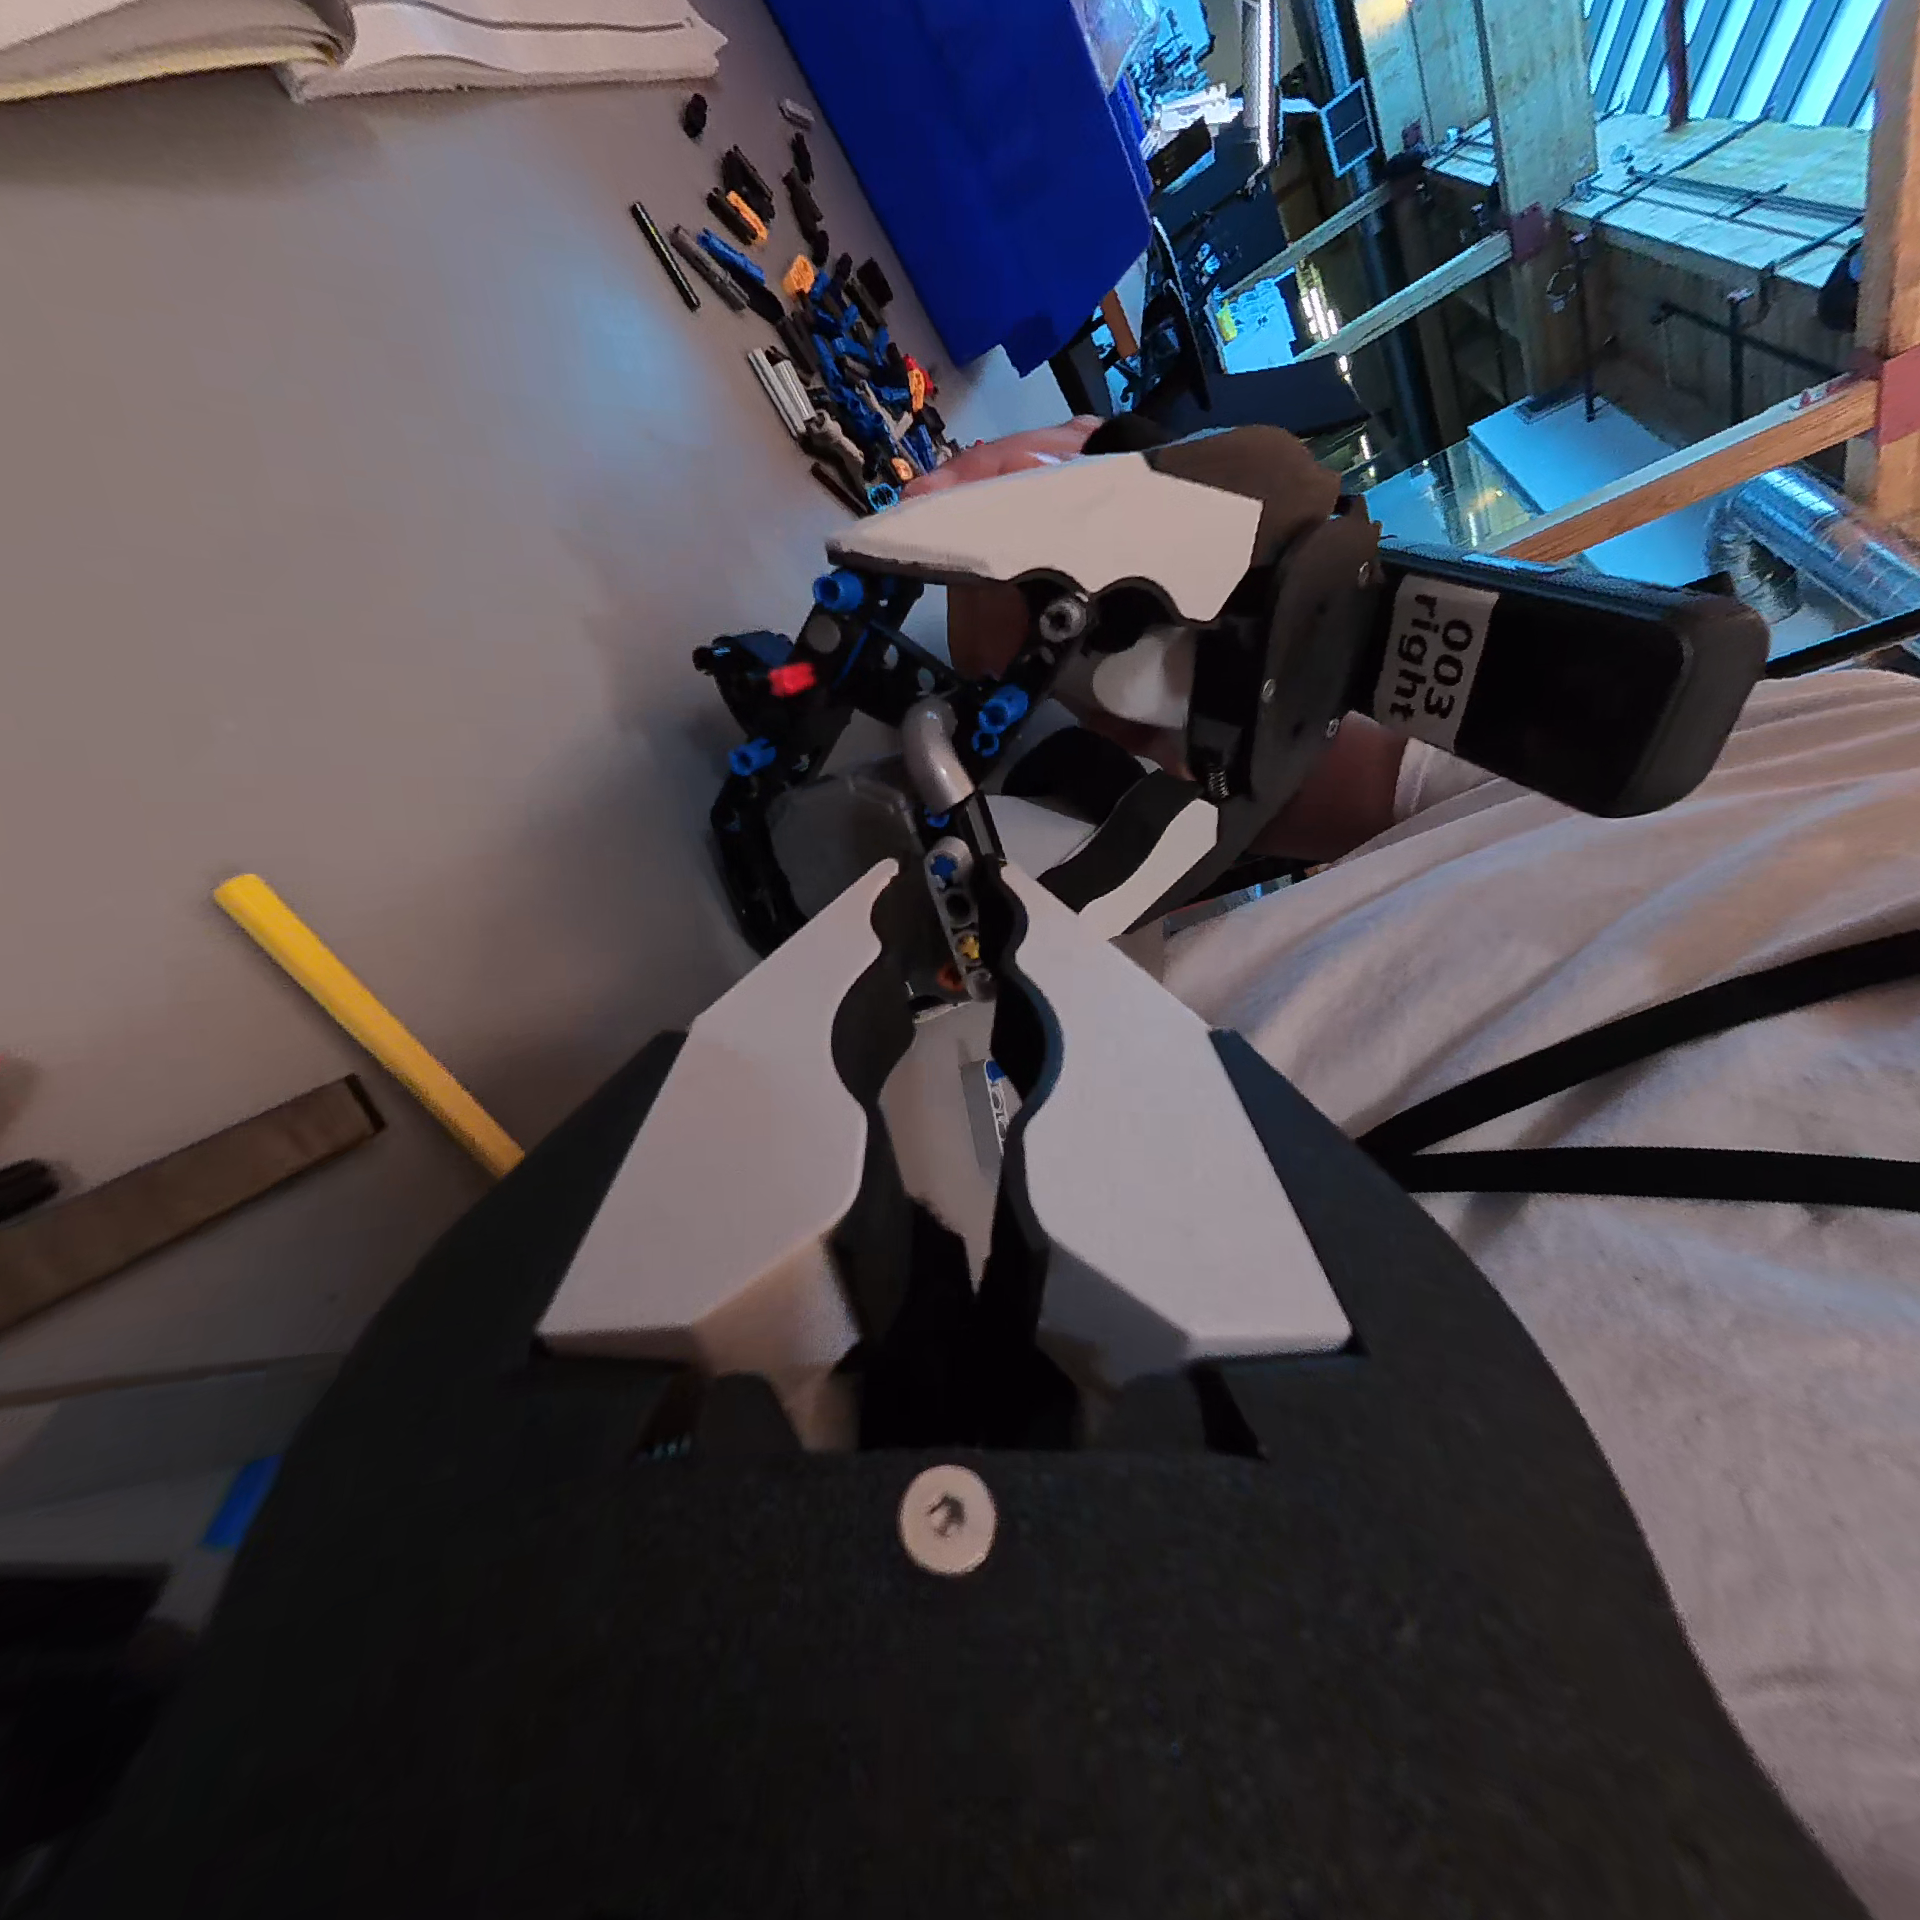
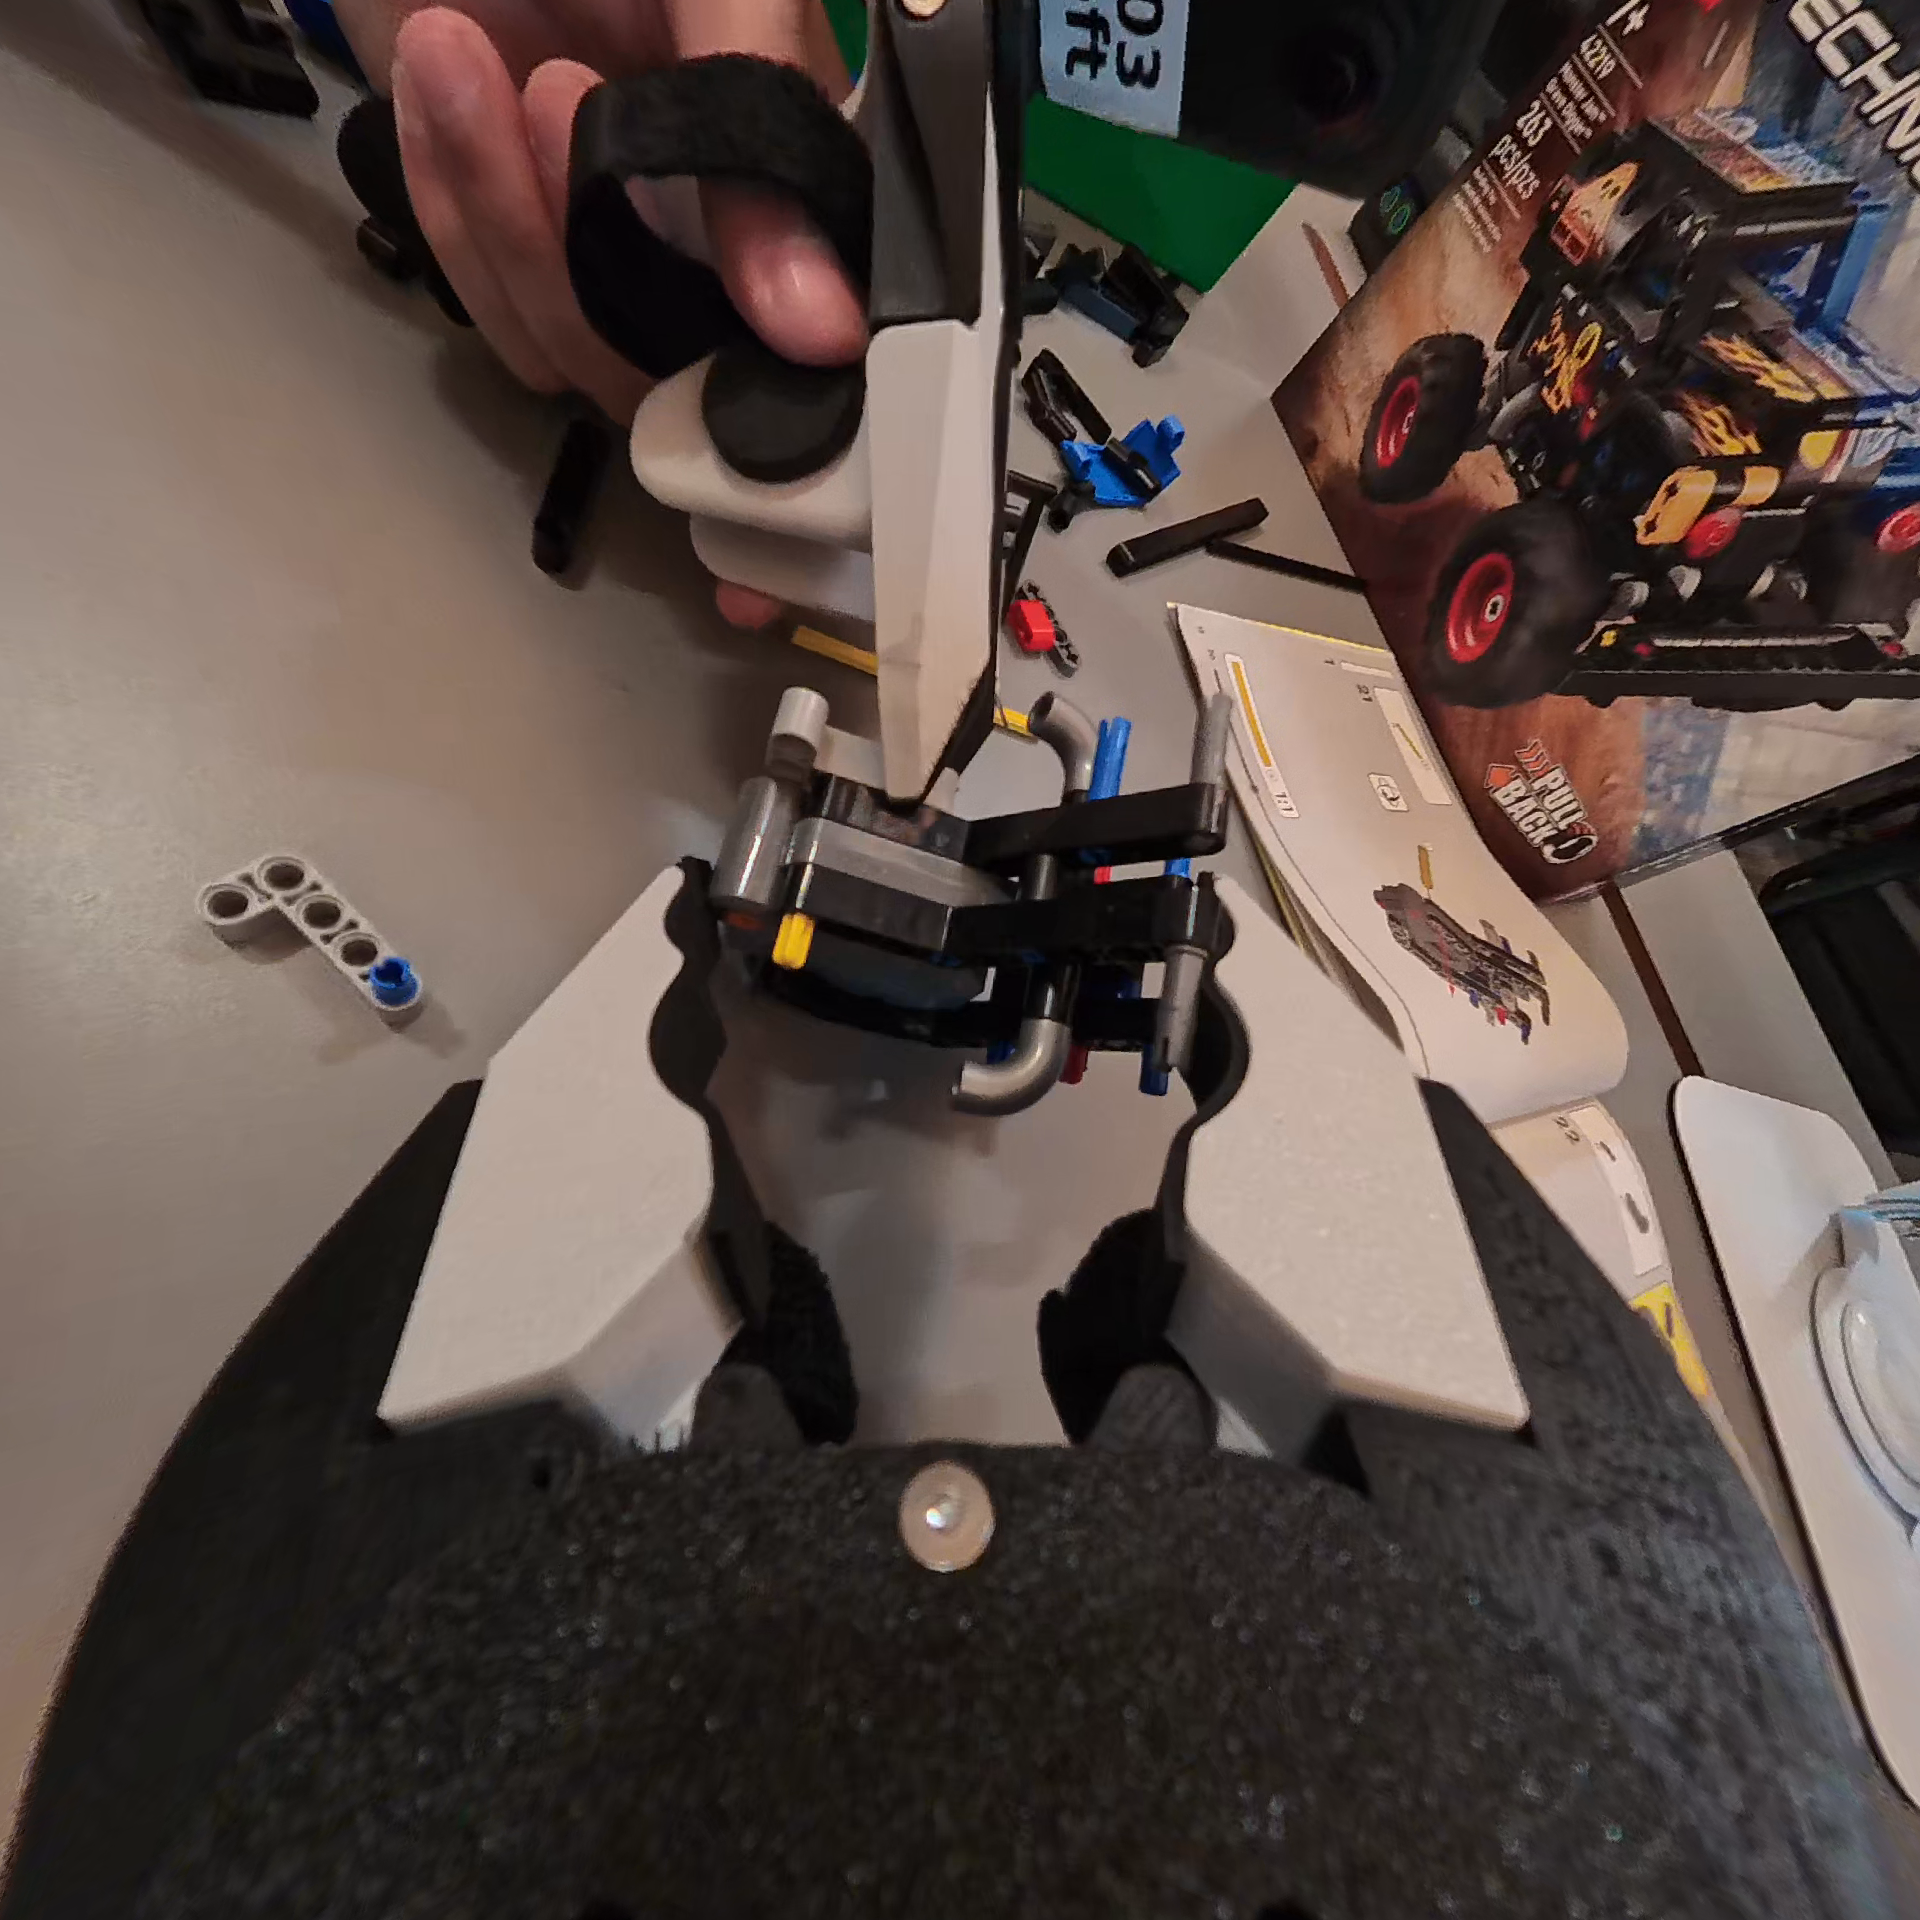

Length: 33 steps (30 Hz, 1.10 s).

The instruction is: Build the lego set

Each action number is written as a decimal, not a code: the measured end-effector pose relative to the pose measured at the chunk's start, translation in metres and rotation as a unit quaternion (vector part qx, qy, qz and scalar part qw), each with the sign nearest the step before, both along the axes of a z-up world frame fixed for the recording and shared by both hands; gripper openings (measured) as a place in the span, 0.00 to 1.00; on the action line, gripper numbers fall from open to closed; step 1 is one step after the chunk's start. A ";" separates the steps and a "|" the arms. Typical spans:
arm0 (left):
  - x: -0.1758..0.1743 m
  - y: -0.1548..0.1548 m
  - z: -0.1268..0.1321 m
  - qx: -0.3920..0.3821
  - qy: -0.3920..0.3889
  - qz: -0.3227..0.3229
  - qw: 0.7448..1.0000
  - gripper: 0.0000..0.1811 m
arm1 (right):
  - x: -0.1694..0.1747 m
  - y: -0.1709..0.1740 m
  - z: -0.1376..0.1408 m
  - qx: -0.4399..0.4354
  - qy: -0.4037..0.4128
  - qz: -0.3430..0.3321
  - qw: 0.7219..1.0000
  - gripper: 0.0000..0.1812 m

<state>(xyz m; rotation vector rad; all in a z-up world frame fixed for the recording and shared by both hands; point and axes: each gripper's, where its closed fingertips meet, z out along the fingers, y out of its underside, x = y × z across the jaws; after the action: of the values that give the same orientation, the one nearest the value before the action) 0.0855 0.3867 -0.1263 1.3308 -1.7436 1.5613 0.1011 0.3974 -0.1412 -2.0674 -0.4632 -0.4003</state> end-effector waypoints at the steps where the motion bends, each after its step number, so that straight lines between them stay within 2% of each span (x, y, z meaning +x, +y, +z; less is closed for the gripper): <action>1: 0.000 0.001 0.000 -0.003 0.001 -0.002 1.000 0.04 | 0.000 0.000 0.000 -0.003 0.004 -0.001 1.000 0.49; 8: -0.005 0.002 -0.001 -0.010 0.002 -0.022 1.000 0.04 | -0.005 -0.001 -0.003 -0.032 0.021 -0.004 0.999 0.49; 33: -0.009 0.004 -0.001 -0.016 0.011 -0.035 0.999 0.04 | -0.008 -0.002 -0.002 -0.027 0.010 0.003 1.000 0.49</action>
<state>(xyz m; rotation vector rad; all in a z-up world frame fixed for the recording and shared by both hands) 0.0764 0.3907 -0.1276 1.2536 -1.7267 1.5239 0.0935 0.3958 -0.1437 -2.1199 -0.4726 -0.3655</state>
